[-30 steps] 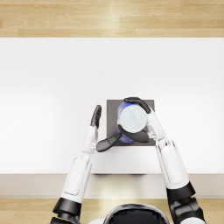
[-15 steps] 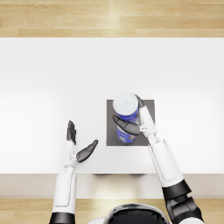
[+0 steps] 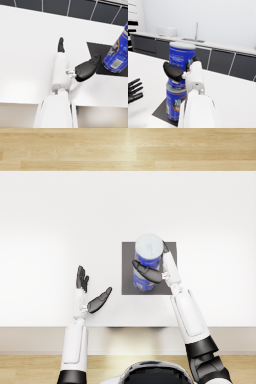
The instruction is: Pick up the blue can on the left and place it in the middle, then pick up the blue can on the right and place it on top of the can in the middle
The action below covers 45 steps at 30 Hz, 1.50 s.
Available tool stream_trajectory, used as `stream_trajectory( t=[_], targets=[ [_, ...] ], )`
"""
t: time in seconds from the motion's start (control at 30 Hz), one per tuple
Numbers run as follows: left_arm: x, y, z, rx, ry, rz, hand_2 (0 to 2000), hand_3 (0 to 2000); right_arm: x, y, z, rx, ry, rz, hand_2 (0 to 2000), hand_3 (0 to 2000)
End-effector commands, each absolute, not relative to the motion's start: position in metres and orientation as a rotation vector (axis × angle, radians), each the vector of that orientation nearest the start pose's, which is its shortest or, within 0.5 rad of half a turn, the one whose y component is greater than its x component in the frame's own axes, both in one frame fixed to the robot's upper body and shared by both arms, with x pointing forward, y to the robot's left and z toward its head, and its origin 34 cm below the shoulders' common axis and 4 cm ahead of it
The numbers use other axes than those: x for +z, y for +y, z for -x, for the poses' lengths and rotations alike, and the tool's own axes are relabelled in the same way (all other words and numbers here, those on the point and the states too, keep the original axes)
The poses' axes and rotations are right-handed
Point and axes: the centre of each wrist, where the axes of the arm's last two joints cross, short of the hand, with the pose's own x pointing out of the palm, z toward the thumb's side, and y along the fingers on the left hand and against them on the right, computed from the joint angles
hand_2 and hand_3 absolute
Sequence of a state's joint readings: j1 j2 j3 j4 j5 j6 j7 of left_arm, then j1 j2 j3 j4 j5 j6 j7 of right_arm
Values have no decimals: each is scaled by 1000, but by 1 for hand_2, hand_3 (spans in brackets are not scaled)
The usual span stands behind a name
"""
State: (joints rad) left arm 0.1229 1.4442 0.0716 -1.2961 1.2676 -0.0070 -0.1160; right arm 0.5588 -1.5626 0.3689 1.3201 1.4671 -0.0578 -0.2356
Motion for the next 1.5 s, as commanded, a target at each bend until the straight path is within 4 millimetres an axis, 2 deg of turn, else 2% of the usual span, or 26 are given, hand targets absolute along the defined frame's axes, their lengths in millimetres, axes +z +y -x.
stream_trajectory(
  t=[0.03,0.07,0.1,0.17,0.2,0.27,0.33,0.4,0.47,0.57,0.7,0.87,0.93,1.03,1.1,1.13,1.5],
  targets=[
    [60,204,-253,-1583,-100,164,0,0,200,-94,-326,1862,25,103,2000,1520],
    [60,204,-253,-1583,-100,166,0,0,202,-94,-326,1880,22,112,639,1193],
    [60,204,-253,-1583,-100,167,0,0,202,-95,-325,1884,22,112,0,867],
    [59,203,-253,-1585,-99,169,0,0,204,-96,-325,1871,32,93,0,213],
    [60,203,-252,-1585,-103,166,0,0,206,-96,-324,1859,28,88,0,0],
    [69,200,-251,-1600,-123,149,0,0,214,-99,-322,1839,-3,91,0,0],
    [88,198,-252,-1613,-153,127,0,0,223,-101,-319,1823,-39,101,0,0],
    [112,193,-253,-1632,-202,86,0,0,230,-102,-316,1840,-19,175,0,0],
    [144,187,-252,-1659,-290,9,0,0,241,-102,-311,1822,-102,157,0,0],
    [189,180,-254,-1678,-426,-102,0,0,256,-107,-301,1839,-312,321,0,0],
    [233,172,-259,-1686,-575,-207,0,0,276,-117,-293,1797,-481,433,0,0],
    [274,196,-268,-1586,-684,-325,0,0,298,-157,-283,1632,-611,493,0,0],
    [282,208,-269,-1542,-699,-353,0,0,302,-173,-280,1567,-636,502,0,0],
    [284,227,-267,-1466,-706,-360,0,0,296,-190,-277,1502,-628,479,0,0],
    [281,229,-267,-1459,-699,-350,0,0,287,-189,-276,1509,-609,459,0,0],
    [276,221,-267,-1493,-685,-335,0,0,289,-182,-279,1538,-607,463,0,0],
    [276,229,-267,-1460,-689,-337,0,0,283,-189,-276,1512,-598,447,0,0]
  ],
)
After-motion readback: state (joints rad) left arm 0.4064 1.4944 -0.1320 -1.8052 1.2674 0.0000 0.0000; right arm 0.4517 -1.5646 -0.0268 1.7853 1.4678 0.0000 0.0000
